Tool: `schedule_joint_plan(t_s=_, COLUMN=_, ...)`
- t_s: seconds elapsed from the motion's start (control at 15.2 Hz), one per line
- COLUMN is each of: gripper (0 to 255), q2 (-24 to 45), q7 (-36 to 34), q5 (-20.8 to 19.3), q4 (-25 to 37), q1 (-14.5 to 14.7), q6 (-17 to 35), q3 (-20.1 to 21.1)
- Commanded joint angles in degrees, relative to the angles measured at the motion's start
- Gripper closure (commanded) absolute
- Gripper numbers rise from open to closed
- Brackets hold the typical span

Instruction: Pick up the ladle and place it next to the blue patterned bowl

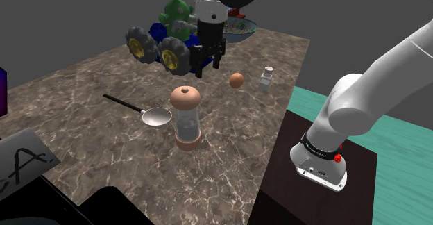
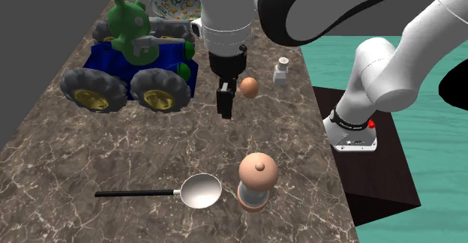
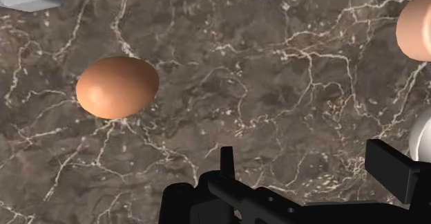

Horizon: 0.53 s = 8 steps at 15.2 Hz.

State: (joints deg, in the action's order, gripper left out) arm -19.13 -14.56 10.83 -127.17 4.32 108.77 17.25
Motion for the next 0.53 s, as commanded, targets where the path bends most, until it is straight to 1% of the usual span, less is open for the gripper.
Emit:
schedule_joint_plan(t_s=0.0, gripper=0, q2=3.31, q7=-1.54, q5=-0.48, q4=2.07, q1=0.46, q6=2.25, q3=1.65)
schedule_joint_plan(t_s=0.2, gripper=0, q2=8.81, q7=-3.99, q5=-2.07, q4=5.65, q1=1.05, q6=5.4, q3=3.96)
schedule_joint_plan(t_s=0.46, gripper=0, q2=16.56, q7=-7.73, q5=-5.49, q4=11.37, q1=2.16, q6=8.78, q3=6.58)
